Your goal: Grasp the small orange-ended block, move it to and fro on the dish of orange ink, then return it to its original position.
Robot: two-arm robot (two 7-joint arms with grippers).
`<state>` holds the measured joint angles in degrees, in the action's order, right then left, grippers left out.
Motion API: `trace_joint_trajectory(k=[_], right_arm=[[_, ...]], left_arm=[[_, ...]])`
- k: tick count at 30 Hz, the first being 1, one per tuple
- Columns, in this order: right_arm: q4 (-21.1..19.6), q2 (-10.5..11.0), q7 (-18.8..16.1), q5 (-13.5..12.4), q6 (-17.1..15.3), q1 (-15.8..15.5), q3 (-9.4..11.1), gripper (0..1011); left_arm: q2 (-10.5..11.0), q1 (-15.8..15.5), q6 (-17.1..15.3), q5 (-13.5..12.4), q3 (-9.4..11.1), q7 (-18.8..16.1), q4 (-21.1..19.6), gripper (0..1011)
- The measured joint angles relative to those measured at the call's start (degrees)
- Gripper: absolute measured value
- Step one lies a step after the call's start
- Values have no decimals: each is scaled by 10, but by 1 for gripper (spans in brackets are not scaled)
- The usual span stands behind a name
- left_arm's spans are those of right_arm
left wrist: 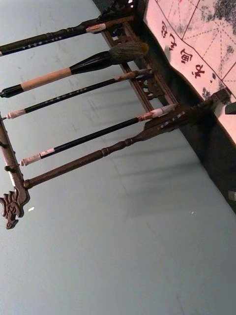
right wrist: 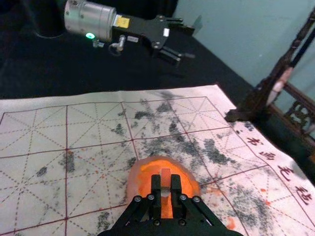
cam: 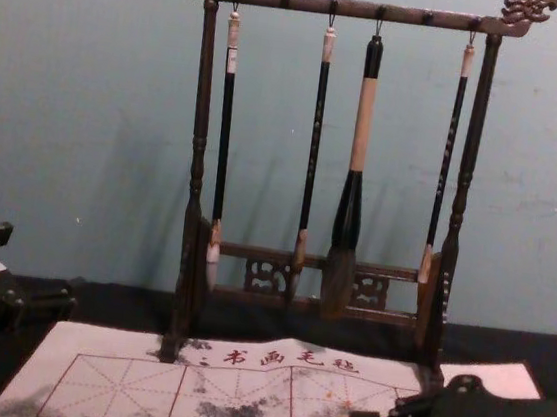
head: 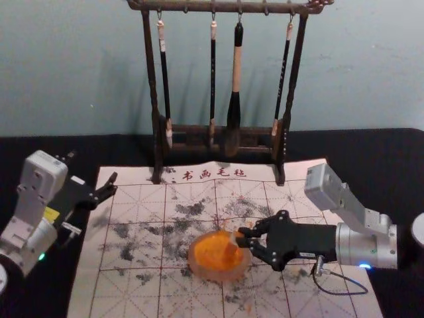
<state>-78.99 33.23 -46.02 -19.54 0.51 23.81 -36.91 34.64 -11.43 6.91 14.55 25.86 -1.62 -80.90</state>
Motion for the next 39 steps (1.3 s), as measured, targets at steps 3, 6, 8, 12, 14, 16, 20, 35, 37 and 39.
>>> trace_joint_trajectory(k=[3,6,8,12,14,16,20,35,37,39], right_arm=[[3,-1,-5,3,0,6,-7,81],[5,-2,-7,4,0,10,-12,81],[6,-3,-9,5,1,12,-16,81],[8,-4,-12,6,1,16,-21,81],[10,-5,-14,6,1,19,-24,81],[11,-6,-15,7,1,21,-26,81],[17,-10,-15,8,2,26,-31,81],[49,-31,-11,13,8,47,-38,81],[54,-33,-9,15,9,50,-38,81],[58,-34,-9,16,11,52,-38,81]], left_arm=[[0,0,0,0,0,0,0,1001],[0,0,0,0,0,0,0,1001],[0,0,0,0,0,0,0,1001],[0,0,0,0,0,0,0,1001],[0,0,0,0,0,0,0,1001],[0,0,0,0,0,0,0,1001],[0,0,0,0,0,0,0,1001],[0,0,0,0,0,0,0,1001],[0,0,0,0,0,0,0,1001],[0,0,0,0,0,0,0,1001]])
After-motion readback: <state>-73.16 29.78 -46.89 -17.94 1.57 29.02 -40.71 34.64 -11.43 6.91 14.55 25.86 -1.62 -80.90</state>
